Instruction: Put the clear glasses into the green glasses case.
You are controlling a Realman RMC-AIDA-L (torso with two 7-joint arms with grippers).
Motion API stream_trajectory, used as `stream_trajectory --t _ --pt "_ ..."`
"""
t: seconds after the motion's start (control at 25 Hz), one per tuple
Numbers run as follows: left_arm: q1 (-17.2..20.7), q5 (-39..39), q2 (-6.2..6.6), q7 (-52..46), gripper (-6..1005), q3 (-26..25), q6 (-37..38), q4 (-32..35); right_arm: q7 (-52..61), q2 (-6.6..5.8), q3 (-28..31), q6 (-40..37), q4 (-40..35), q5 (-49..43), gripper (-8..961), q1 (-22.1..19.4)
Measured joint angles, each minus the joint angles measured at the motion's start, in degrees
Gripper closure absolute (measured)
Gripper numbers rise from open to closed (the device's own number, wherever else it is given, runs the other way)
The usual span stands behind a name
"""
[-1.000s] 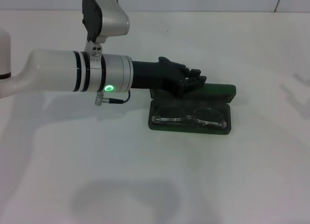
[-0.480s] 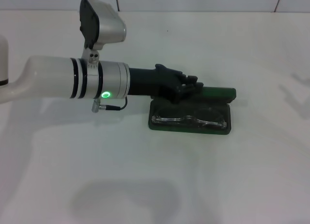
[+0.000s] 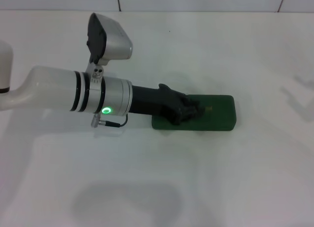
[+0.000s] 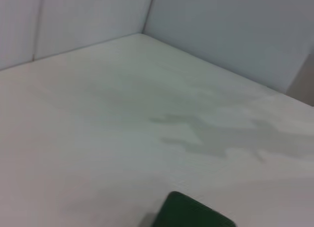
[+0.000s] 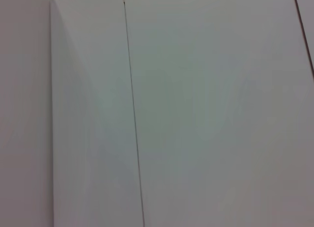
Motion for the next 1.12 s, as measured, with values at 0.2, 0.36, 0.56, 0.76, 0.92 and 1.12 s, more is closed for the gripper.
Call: stream_trajectory --t 0.2,0.36,0.56,0.76,0.92,1.12 --pt "0.73 0.45 0.12 0.65 784 0.00 3.91 -0.11 0.00 0.00 0.00 -0.46 0.00 0.00 414 -0.26" --pt "1.02 -1.25 0.32 3.74 781 -0.03 9.50 -0.56 0.01 0.00 -0.01 -0.57 0.00 0.00 408 -0.54" --pt "1.48 -4.52 0.99 6.20 773 -0.03 18.62 -2.61 0.46 -0.08 -0.03 -0.39 -0.01 -1.66 400 -0.21" --pt "4.34 -5.78 1.49 15.94 741 -0.02 29.76 -4.98 3.17 -0.47 -3.89 1.42 0.21 -9.21 392 2.11" --pt "9.66 -11.07 2.34 23.45 639 -0.03 37.56 -5.11 3.99 -0.25 -10.25 3.48 0.22 -13.50 386 3.98" --pt "14.44 -11.23 4.03 23.79 485 -0.02 42.38 -5.20 2.88 0.34 -19.30 5.13 1.61 -13.28 378 6.10"
